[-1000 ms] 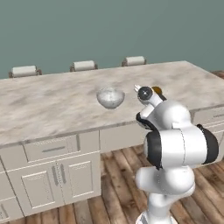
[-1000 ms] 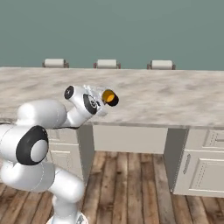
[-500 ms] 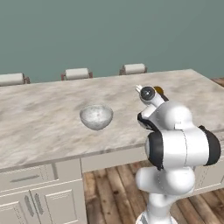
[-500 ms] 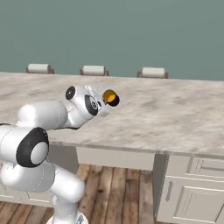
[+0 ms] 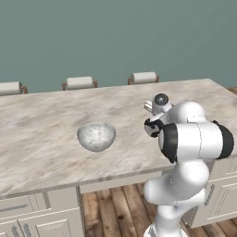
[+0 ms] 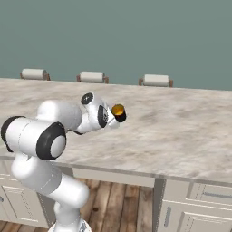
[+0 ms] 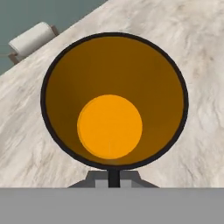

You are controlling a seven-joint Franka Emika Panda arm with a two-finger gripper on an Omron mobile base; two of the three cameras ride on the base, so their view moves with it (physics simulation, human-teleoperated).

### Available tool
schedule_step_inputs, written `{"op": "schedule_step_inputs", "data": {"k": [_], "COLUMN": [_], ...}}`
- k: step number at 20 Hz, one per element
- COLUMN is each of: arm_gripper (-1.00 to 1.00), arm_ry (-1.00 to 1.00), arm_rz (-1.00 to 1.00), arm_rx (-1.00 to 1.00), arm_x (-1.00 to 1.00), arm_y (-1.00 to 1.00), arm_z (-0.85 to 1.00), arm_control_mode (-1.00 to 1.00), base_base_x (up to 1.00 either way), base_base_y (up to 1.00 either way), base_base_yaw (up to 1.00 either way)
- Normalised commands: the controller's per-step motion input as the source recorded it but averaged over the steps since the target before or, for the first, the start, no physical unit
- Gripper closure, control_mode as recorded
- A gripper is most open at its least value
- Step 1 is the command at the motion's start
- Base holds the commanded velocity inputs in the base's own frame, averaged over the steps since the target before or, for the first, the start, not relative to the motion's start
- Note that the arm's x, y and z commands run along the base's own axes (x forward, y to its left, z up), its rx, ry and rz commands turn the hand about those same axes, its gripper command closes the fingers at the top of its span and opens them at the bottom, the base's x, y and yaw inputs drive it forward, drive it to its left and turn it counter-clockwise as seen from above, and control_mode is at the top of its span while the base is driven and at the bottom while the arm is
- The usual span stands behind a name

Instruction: Clear the mugs and bowl far away from the sink.

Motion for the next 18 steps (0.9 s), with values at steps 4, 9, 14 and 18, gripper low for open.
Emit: {"op": "schedule_step_inputs", "data": {"k": [4,9,14,18], "arm_gripper": [1.0,1.0,1.0,1.0], "arm_ry": [0.34,0.0,0.12,0.19], "arm_rz": [0.29,0.0,0.0,0.02], "arm_rx": [-0.01,-0.01,-0.07,-0.08], "arm_x": [0.01,0.01,0.13,0.12], "arm_y": [-0.38,0.0,0.0,0.0], "arm_z": [-0.21,-0.04,-0.37,-0.58], "arm_control_mode": [-1.0,-1.0,-1.0,-1.0], "base_base_x": [0.0,0.0,0.0,0.0], "base_base_y": [0.0,0.0,0.0,0.0], "base_base_yaw": [0.0,0.0,0.0,0.0]}}
